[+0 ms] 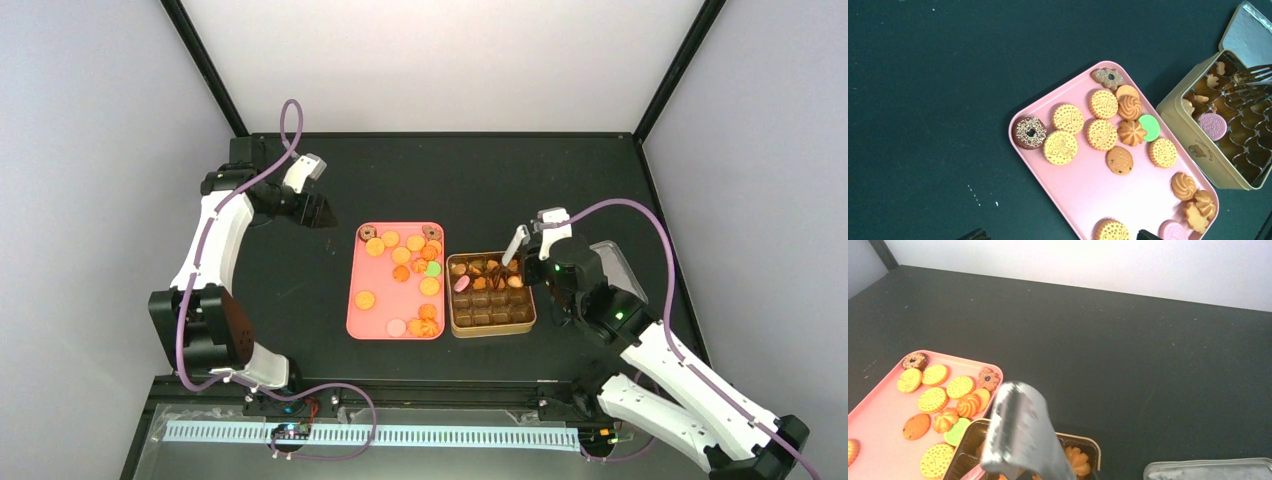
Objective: Pack the cookies
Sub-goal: Pick up the clamp from the empty pocket of the box.
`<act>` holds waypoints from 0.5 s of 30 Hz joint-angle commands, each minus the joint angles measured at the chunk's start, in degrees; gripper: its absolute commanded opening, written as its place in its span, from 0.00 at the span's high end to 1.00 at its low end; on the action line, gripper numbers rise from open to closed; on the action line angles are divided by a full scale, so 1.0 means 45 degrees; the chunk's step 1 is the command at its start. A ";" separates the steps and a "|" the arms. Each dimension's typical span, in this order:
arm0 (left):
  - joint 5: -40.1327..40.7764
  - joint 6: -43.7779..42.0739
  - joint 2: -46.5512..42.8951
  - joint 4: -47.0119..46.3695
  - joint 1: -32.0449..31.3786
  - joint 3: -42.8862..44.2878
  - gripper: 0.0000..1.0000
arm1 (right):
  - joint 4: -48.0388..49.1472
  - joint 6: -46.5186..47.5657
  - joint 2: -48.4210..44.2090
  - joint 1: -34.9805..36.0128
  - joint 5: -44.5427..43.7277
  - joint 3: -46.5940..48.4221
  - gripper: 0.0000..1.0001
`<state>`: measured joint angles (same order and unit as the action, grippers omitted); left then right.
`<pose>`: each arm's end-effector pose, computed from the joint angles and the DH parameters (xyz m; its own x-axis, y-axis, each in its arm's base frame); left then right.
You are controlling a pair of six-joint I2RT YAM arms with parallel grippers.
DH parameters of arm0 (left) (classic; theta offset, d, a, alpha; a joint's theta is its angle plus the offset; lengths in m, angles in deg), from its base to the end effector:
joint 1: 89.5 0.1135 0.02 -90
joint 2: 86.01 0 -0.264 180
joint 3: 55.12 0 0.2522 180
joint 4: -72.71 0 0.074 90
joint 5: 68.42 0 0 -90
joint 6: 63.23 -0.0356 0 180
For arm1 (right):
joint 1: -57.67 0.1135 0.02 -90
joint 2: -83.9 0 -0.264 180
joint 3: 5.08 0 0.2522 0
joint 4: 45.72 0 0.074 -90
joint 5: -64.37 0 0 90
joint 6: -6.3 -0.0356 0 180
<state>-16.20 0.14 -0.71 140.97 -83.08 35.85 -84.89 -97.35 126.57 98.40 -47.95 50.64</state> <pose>0.2969 0.0115 0.3109 -0.7026 0.2774 -0.6553 0.5669 0.7748 -0.2798 0.1358 0.0991 0.3023 -0.4057 -0.0612 -0.9120 -0.2567 0.9652 0.0494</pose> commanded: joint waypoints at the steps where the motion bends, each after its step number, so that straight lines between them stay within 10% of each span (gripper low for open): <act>1: -0.0384 -0.0244 -0.0006 0.0222 0.0050 0.0259 0.21 | 0.0316 0.0048 0.0120 -0.0057 0.0504 -0.0172 0.69; 15: -0.0467 -0.0234 -0.0068 0.0272 0.0039 0.0321 0.21 | 0.3129 0.1392 0.0722 -0.0058 -0.0108 -0.1206 0.74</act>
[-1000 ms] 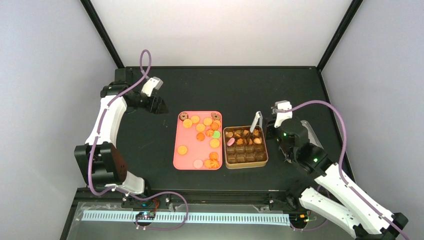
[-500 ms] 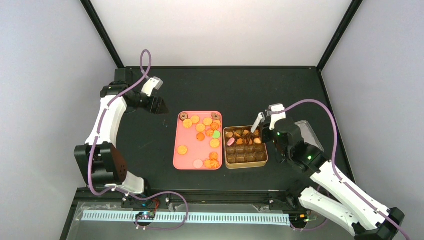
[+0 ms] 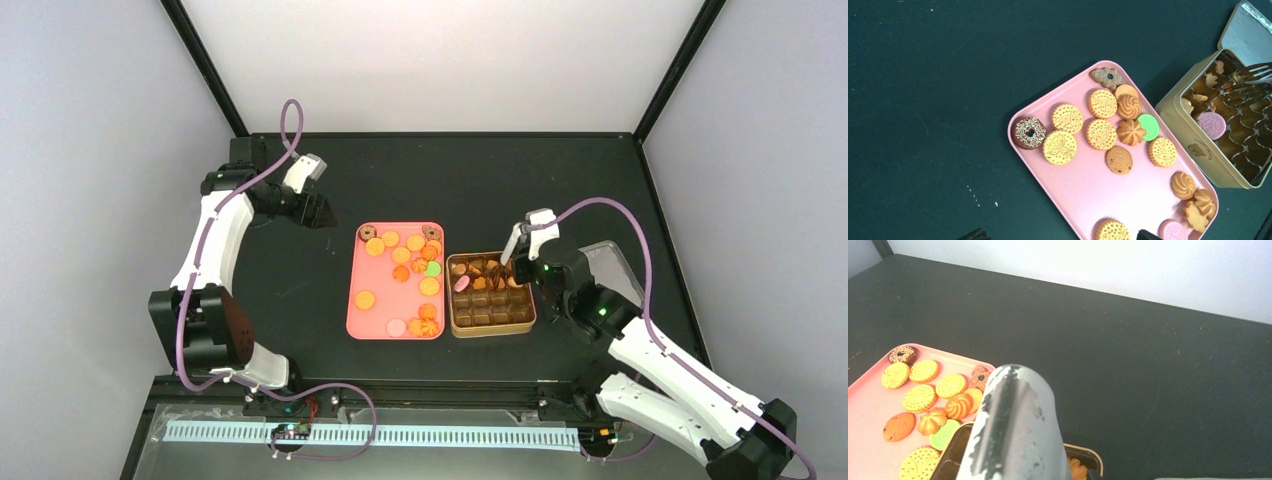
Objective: Pack the cookies
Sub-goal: Pick up the clamp from the empty pocket of the box, then pass from the right arm to the left
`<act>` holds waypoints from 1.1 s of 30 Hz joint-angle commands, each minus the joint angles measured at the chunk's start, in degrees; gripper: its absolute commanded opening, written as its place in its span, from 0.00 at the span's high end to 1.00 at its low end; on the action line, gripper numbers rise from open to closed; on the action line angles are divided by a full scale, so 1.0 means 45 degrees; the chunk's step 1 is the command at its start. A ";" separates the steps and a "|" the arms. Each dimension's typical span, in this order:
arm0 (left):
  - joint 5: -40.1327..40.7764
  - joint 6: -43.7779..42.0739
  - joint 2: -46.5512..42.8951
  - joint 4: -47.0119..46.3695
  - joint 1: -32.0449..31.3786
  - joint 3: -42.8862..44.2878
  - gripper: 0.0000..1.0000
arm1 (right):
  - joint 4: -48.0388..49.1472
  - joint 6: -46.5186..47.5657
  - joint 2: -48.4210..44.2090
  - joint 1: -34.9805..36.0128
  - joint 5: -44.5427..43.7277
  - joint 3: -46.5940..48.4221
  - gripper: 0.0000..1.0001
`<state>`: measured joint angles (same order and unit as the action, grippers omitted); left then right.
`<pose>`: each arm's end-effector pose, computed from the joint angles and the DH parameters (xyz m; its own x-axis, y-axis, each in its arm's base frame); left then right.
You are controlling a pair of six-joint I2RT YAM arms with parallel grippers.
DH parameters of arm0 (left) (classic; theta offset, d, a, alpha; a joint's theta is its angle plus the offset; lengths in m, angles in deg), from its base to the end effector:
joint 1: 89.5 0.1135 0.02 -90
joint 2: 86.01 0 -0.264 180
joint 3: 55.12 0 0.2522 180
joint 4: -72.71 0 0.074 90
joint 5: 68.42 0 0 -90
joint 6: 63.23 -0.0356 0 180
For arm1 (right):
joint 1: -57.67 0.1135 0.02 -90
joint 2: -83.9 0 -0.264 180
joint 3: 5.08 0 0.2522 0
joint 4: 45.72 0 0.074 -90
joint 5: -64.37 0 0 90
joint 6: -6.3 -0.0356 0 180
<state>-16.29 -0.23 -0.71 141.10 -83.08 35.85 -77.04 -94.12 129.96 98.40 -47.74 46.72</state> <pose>0.2967 0.0114 0.3108 -0.7001 0.2819 -0.6561 0.5714 0.7721 -0.2780 0.1484 0.1101 0.2826 -0.3846 -0.1100 -0.9165 -0.2823 0.9593 0.0033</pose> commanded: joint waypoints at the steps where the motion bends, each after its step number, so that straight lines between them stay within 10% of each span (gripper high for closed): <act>1: -0.0479 -0.0142 -0.0051 0.0243 0.0039 0.0340 0.21 | 0.1515 0.0779 -0.0037 -0.0066 -0.0101 -0.0459 0.76; 6: -0.0520 -0.0132 0.0038 0.0242 0.0003 0.0326 0.21 | 0.1609 0.0974 -0.0140 -0.0052 0.0057 -0.0401 0.99; 24: -0.1118 -0.0325 0.0170 0.0433 -0.0217 0.0398 0.21 | -0.0222 0.2226 -0.0666 -0.0049 0.0122 0.2877 0.99; 33: -0.3233 -0.2058 -0.0106 0.2287 -0.1589 0.0499 0.17 | 0.1054 0.0815 0.0634 -0.0064 0.5054 0.3616 0.99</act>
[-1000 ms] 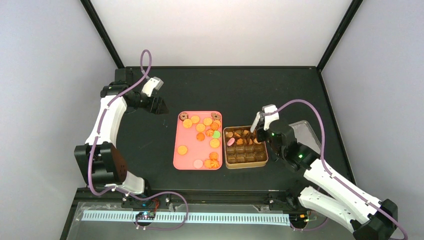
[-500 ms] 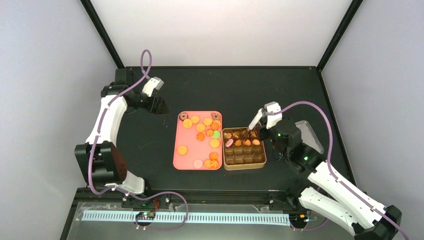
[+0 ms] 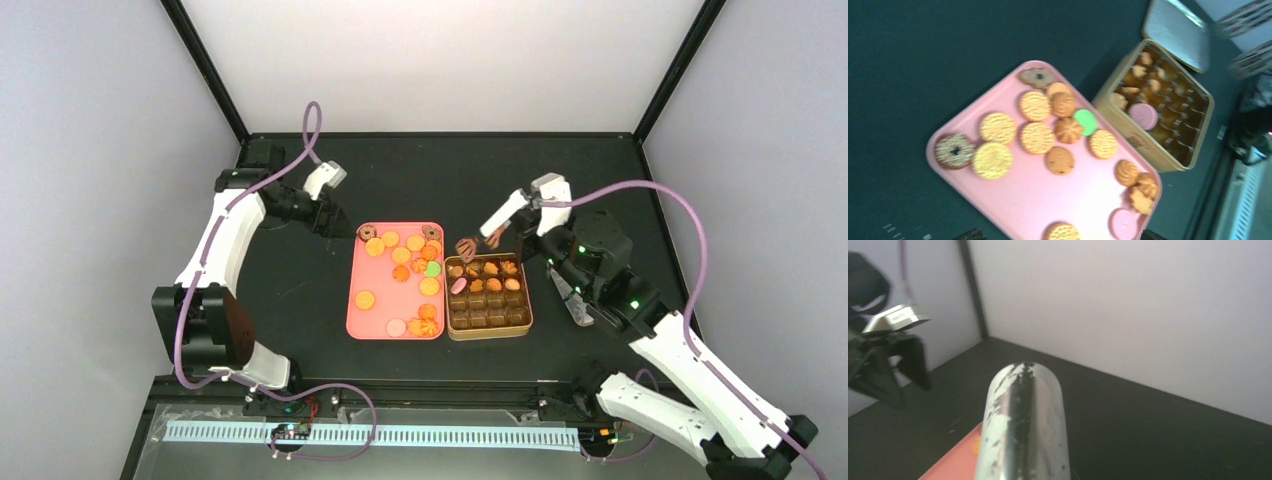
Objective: Pack the cookies
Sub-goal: Pass from the right arm to the left
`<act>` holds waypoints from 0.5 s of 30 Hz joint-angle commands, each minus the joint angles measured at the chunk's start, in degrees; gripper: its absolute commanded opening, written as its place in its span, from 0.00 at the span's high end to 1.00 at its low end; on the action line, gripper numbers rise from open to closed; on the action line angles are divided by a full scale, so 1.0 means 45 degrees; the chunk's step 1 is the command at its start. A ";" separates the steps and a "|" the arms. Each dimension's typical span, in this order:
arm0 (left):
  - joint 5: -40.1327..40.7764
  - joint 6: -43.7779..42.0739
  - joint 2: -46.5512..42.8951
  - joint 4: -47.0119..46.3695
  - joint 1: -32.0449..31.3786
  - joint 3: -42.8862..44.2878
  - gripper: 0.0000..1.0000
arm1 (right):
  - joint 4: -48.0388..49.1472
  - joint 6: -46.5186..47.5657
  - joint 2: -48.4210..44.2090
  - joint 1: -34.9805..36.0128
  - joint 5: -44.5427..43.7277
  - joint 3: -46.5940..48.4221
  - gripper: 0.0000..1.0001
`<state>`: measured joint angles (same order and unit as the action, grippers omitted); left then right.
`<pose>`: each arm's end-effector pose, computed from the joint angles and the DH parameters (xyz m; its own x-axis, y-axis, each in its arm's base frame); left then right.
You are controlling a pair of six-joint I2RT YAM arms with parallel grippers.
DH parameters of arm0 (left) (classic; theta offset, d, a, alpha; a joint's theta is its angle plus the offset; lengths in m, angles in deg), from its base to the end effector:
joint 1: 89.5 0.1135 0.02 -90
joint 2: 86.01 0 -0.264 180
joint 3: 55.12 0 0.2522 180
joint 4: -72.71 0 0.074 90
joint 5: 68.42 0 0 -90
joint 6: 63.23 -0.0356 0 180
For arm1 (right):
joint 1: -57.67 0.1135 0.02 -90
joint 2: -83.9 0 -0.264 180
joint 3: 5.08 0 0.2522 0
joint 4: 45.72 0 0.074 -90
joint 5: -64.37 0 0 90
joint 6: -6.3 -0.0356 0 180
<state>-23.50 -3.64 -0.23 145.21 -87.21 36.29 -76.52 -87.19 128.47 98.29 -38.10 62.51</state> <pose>0.2913 -0.0136 0.3104 -0.6661 0.3311 -0.6684 0.6805 0.6367 -0.3628 0.1354 0.1060 0.3827 -0.1314 -0.0344 -0.9907 -0.4662 0.8842 0.0311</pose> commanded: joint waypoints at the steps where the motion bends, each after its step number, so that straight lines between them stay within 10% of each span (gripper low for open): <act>1: -0.1895 -0.1602 -0.0297 0.1589 -0.0875 0.0299 0.17 | 0.1306 -0.0846 0.1250 -0.0032 0.3781 0.0083 0.99; 15: -0.5524 -0.4668 -0.1163 0.3492 -0.2628 -0.0574 0.14 | 0.4397 -0.0937 0.5216 0.0429 0.9001 0.1500 0.99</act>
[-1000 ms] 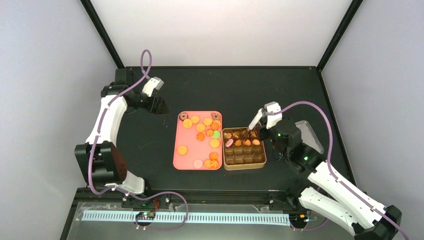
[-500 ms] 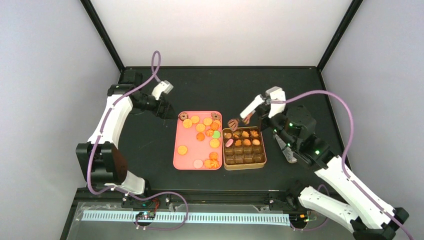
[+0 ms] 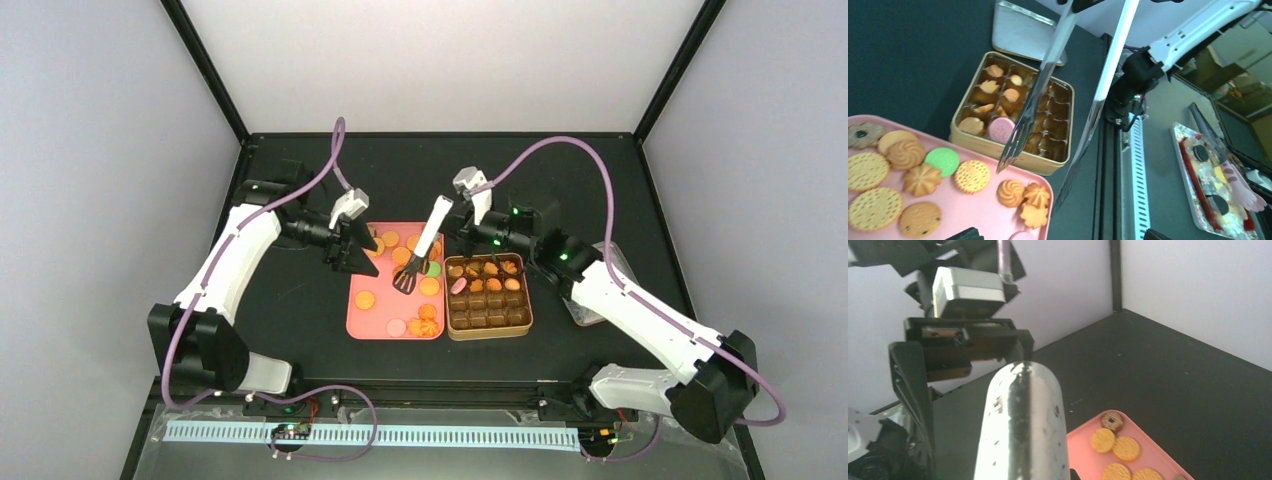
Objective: Pack the cookies
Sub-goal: Pass from the right arm to the left
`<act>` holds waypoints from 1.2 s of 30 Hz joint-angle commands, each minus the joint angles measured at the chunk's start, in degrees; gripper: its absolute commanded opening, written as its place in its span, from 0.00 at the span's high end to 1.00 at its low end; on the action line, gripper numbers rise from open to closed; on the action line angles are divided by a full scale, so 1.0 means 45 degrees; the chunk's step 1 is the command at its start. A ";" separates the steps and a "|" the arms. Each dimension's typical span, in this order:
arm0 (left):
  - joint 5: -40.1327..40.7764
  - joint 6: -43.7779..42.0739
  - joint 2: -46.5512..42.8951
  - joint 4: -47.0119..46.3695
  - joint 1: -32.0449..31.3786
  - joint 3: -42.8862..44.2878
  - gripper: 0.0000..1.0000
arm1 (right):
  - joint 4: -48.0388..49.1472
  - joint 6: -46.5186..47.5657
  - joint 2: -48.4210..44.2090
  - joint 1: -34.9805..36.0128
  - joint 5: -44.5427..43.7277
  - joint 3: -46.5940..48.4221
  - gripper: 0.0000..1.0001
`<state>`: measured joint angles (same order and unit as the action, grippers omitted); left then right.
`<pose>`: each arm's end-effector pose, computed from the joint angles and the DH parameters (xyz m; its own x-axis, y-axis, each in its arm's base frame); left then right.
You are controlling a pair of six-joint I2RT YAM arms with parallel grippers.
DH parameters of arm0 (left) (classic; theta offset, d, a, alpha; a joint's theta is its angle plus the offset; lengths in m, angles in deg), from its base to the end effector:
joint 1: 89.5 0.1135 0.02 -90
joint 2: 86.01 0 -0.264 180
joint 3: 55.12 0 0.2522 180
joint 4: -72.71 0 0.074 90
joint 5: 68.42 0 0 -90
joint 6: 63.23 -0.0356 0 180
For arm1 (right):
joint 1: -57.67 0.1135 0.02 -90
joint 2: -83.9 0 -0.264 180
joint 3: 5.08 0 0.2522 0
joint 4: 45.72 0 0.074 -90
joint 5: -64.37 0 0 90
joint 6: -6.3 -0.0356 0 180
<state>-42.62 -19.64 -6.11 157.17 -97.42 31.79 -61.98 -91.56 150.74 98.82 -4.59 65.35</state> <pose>0.2367 -0.0653 0.3168 -0.4828 0.3854 -0.7863 0.8752 0.1812 -0.4485 0.1968 0.1889 0.3485 -0.2837 -0.0784 -0.9557 -0.8471 0.4876 0.2114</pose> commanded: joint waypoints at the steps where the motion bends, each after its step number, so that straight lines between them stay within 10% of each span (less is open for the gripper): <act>1: -0.1391 -0.1207 0.0305 0.1006 -0.0413 0.0560 0.16 | 0.1155 0.0155 0.0323 0.0478 0.1355 0.0946 0.99; 25: -0.1288 -0.1652 0.0552 0.1328 -0.1937 -0.0337 0.69 | 0.3240 -0.0389 0.1499 0.0922 0.0538 0.1302 0.99; 28: -0.1161 -0.1802 0.0519 0.1486 -0.2064 -0.0315 0.97 | 0.3174 -0.0530 0.1374 0.0991 0.0442 0.1168 0.99; 30: -0.1105 -0.1808 0.0398 0.1599 -0.2067 -0.0236 0.98 | 0.2831 -0.0617 0.1288 0.1012 0.0438 0.1149 0.98; 36: -0.1176 -0.1886 -0.0199 0.2105 -0.2067 0.0070 0.98 | 0.0060 -0.0161 0.0891 0.0928 0.1700 0.1334 0.34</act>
<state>-47.39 -28.45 -4.64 164.58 -106.75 30.43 -56.36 -94.14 157.52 102.97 -1.90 70.18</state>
